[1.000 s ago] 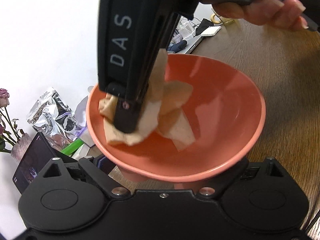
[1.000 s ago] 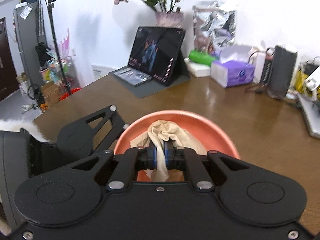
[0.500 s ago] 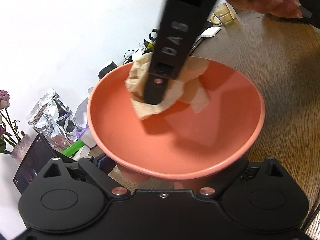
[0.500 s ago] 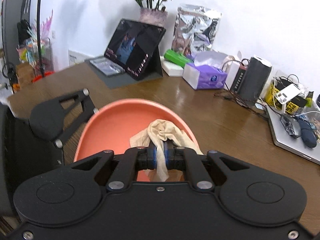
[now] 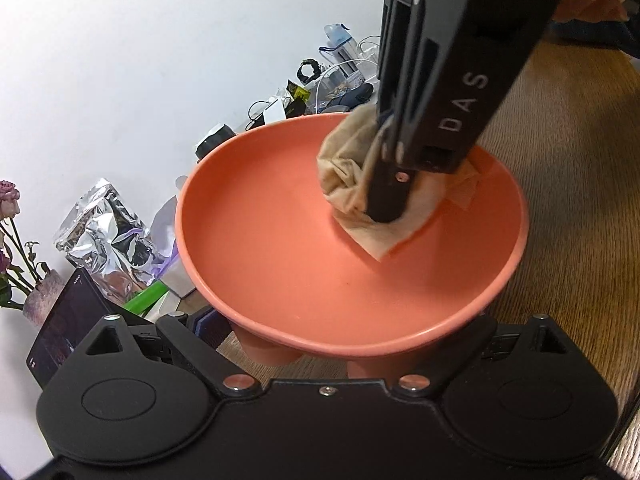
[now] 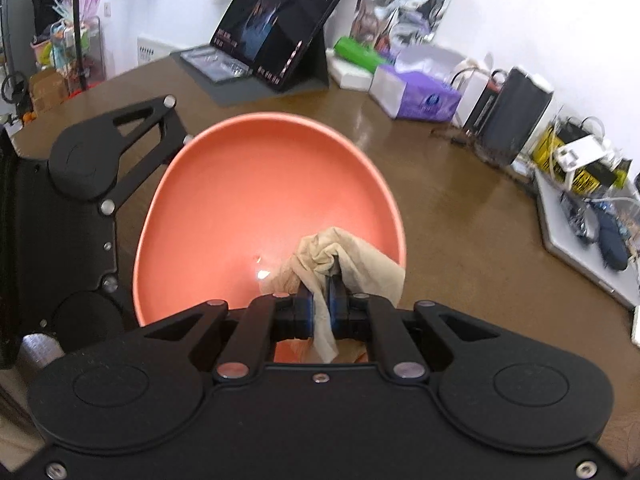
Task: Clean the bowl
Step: 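Wipe the towel around the bowl's inner wall and bottom with the right tool, then lift the towel out of the bowl and over its rim with the right tool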
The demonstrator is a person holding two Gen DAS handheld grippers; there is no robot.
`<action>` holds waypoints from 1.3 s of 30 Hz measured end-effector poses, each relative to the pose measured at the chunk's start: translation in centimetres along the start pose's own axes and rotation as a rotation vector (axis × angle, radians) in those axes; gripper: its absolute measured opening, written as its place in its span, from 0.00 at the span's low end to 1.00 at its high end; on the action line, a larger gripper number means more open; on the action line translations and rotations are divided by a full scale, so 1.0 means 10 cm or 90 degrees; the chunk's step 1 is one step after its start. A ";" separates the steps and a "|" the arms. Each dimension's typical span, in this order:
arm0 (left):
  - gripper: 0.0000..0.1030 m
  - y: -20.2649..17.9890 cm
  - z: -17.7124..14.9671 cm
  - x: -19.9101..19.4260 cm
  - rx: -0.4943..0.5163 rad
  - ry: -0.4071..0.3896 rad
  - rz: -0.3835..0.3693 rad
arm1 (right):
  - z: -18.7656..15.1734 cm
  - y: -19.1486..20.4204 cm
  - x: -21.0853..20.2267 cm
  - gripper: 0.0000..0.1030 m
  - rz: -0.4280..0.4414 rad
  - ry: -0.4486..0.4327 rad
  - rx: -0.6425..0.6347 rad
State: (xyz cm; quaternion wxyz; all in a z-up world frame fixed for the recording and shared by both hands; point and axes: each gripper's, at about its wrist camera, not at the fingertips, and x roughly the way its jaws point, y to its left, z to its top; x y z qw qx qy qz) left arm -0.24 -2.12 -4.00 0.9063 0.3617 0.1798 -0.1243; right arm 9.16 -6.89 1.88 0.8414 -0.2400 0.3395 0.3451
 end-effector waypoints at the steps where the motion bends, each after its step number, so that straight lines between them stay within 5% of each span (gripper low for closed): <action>1: 0.92 0.00 0.00 0.00 0.000 0.000 0.000 | 0.00 0.01 0.00 0.08 0.004 0.006 -0.004; 12: 0.92 0.03 -0.01 0.02 -0.004 0.003 -0.008 | 0.00 0.04 0.07 0.08 0.131 0.057 0.033; 22: 0.92 0.09 -0.01 0.06 -0.007 0.003 -0.016 | 0.03 -0.09 0.11 0.08 0.254 -0.023 0.152; 35: 0.92 0.10 0.01 0.06 -0.009 0.003 -0.018 | 0.15 -0.51 -0.44 0.08 0.183 -0.209 0.172; 39: 0.92 0.12 0.01 0.08 -0.008 0.002 -0.017 | 0.25 -0.77 -0.42 0.08 0.175 -0.209 0.207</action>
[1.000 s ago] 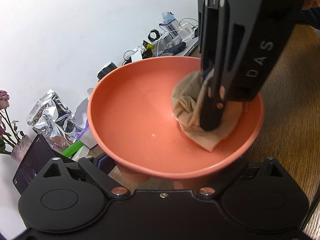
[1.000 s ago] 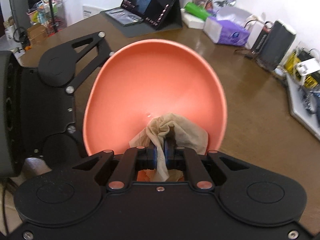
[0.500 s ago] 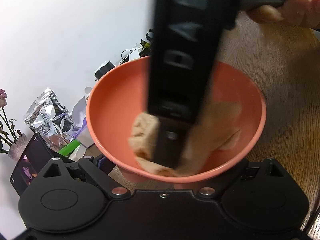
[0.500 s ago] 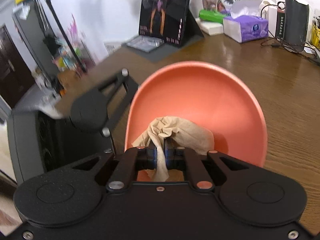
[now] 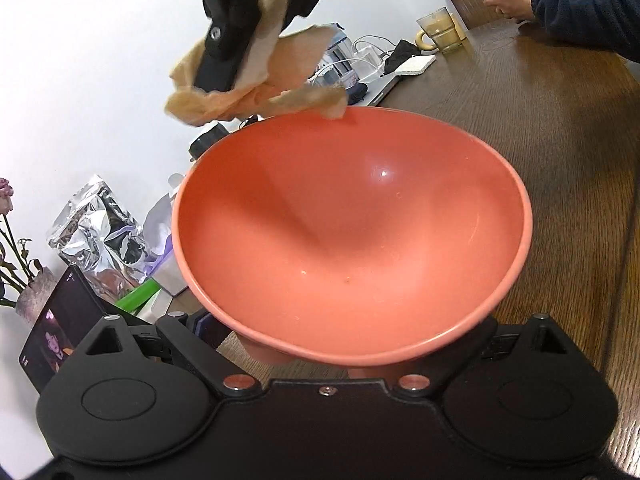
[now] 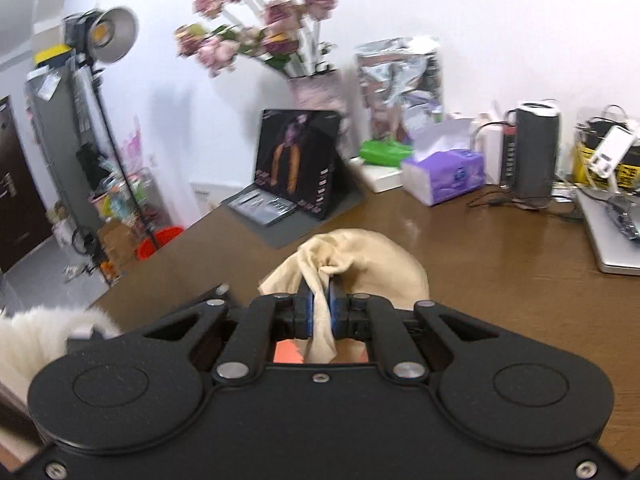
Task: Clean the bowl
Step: 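Lift the towel out of the bowl and over its rim with the right tool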
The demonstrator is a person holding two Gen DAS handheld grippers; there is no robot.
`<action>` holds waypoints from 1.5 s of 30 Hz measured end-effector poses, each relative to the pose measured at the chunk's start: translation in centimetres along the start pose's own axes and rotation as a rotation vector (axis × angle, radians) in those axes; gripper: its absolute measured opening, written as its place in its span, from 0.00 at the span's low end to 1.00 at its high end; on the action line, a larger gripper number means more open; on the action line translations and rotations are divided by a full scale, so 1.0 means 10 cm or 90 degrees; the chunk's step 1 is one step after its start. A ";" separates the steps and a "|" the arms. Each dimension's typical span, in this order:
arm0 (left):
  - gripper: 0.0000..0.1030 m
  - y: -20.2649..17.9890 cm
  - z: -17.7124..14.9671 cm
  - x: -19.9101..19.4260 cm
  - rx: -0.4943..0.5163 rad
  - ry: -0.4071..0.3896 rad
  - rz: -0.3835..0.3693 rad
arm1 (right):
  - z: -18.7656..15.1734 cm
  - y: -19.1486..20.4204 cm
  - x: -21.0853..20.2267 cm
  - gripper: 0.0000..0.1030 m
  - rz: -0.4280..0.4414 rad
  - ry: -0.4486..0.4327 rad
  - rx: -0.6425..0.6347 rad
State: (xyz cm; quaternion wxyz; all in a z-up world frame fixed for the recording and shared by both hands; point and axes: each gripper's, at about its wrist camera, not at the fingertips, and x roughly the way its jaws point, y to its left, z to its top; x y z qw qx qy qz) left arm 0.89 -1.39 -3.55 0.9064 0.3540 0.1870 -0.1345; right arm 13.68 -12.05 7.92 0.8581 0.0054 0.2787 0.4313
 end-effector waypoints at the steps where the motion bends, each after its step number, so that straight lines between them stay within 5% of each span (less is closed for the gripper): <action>1: 0.92 0.03 0.00 0.03 -0.001 0.001 -0.001 | 0.01 -0.06 0.04 0.08 -0.001 0.009 0.011; 12: 0.92 0.19 0.01 0.16 -0.006 0.004 -0.004 | -0.24 -0.44 0.17 0.08 -0.059 0.083 0.074; 24: 0.92 0.15 0.02 0.14 -0.007 0.005 -0.002 | -0.74 -0.28 0.00 0.08 -0.090 0.189 0.039; 34: 0.92 0.15 0.02 0.14 -0.005 0.003 0.000 | -0.97 0.09 -0.01 0.08 0.001 0.268 -0.017; 45: 0.92 0.17 -0.01 0.15 -0.010 -0.008 -0.008 | -0.86 0.42 0.03 0.08 0.121 0.269 -0.059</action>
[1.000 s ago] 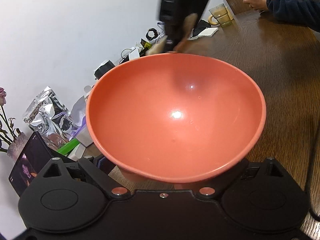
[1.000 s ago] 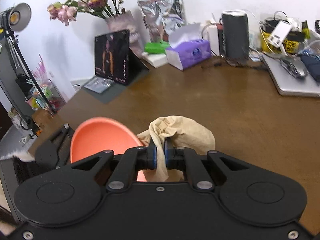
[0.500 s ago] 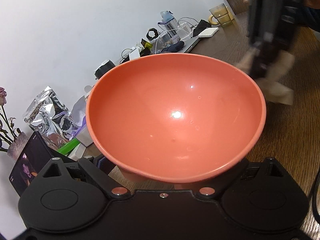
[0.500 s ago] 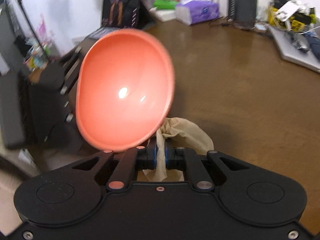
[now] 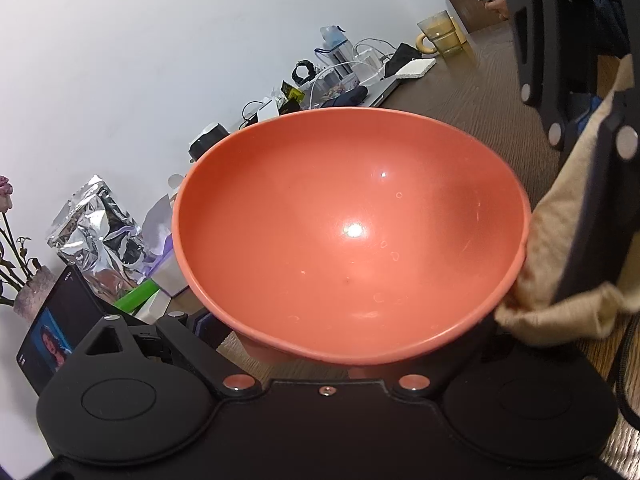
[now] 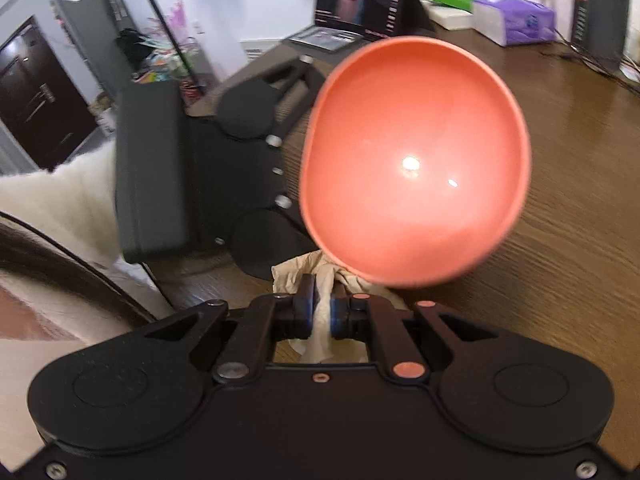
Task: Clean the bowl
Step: 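Wipe the towel along the bowl's outer wall with the right tool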
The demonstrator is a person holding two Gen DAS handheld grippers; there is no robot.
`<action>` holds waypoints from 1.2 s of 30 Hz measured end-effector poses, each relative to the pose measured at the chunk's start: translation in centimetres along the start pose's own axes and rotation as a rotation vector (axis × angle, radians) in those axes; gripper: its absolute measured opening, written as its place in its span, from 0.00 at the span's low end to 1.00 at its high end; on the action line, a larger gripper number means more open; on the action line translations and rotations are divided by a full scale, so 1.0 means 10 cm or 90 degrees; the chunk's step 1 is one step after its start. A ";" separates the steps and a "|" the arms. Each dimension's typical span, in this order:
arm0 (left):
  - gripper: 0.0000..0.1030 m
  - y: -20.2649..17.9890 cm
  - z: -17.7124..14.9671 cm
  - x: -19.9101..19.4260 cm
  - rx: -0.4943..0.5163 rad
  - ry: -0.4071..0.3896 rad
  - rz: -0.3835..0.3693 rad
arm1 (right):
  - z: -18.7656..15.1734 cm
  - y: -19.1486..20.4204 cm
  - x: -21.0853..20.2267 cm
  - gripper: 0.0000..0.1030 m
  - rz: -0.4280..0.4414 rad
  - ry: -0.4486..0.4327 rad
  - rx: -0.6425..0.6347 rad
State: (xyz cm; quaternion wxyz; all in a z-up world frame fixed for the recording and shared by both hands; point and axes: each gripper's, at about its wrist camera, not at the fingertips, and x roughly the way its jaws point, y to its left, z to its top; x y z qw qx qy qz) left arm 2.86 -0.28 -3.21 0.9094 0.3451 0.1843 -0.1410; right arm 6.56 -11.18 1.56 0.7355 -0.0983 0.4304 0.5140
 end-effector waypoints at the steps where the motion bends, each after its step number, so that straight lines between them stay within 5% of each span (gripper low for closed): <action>1: 0.92 0.00 0.00 0.00 0.000 -0.002 -0.001 | 0.02 0.02 0.01 0.08 0.005 -0.001 -0.005; 23: 0.92 0.06 -0.03 0.03 -0.024 0.009 -0.018 | 0.26 -0.12 -0.25 0.09 0.060 -0.109 0.007; 29: 0.92 0.10 0.00 0.07 -0.024 0.010 -0.017 | 0.66 -0.17 -0.47 0.09 0.034 -0.197 -0.021; 36: 0.92 0.13 0.00 0.09 -0.023 0.010 -0.017 | 1.18 -0.15 -0.20 0.08 0.027 -0.174 -0.044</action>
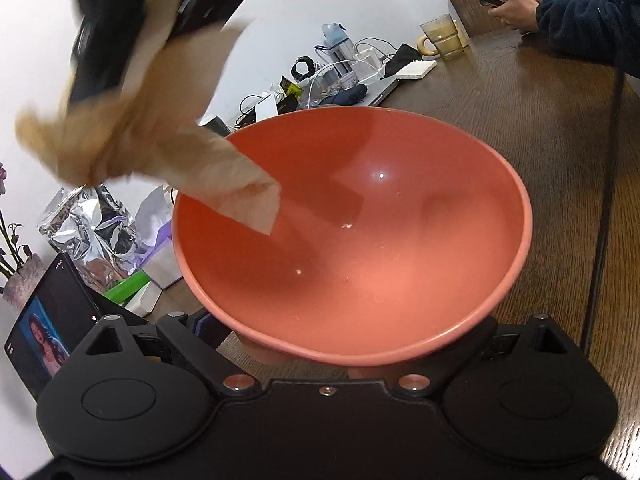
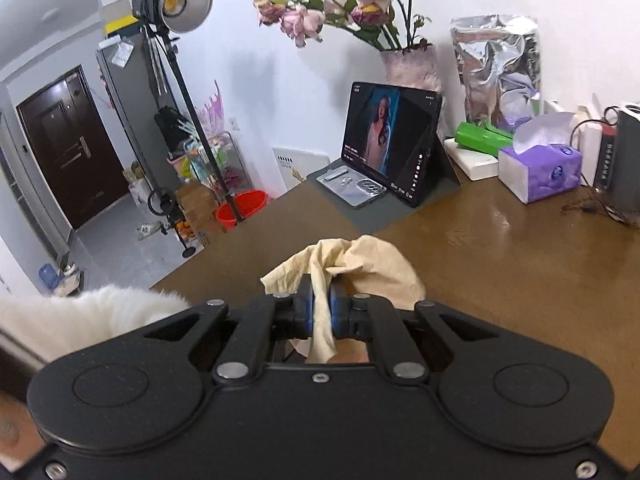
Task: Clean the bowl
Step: 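Wipe the towel along the bowl's outer wall with the right tool, then set the pink bowl upright on the desk with the left tool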
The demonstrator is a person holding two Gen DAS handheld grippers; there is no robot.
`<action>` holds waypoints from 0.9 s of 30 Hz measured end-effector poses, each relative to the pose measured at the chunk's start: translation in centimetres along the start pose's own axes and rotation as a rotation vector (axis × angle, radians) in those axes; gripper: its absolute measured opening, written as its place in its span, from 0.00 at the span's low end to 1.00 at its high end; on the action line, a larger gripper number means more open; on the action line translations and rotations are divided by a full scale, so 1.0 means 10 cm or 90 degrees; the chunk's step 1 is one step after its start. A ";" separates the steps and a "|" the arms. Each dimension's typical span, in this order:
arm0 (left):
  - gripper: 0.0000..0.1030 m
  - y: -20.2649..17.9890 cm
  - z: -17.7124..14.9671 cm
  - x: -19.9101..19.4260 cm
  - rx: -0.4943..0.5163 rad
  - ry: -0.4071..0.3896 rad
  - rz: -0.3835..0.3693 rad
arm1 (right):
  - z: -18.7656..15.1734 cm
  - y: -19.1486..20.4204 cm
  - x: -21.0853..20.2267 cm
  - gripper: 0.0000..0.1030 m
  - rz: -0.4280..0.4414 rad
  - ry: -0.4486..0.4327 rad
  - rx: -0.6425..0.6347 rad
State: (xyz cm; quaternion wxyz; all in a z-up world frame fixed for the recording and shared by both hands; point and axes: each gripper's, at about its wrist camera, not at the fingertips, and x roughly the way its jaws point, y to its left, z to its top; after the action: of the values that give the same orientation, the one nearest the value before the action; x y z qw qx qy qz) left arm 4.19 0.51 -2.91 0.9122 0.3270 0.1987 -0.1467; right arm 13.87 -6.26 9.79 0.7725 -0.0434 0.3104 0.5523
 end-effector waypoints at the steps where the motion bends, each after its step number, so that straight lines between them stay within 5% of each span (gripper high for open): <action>1: 0.92 0.00 0.00 0.00 0.000 0.000 0.000 | 0.03 -0.01 0.03 0.08 -0.006 0.006 0.000; 11: 0.92 -0.06 0.00 -0.04 0.000 0.001 0.001 | 0.10 -0.32 0.24 0.08 -0.110 0.078 0.009; 27: 0.92 -0.10 0.00 -0.06 -0.007 0.007 0.006 | -0.55 -0.63 -0.22 0.08 -0.210 0.106 0.091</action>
State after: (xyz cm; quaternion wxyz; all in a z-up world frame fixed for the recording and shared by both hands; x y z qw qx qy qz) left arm 3.23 -0.16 -3.15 0.9136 0.3236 0.2027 -0.1398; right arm 16.59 -12.73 4.83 0.8255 -0.0840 0.4002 0.3890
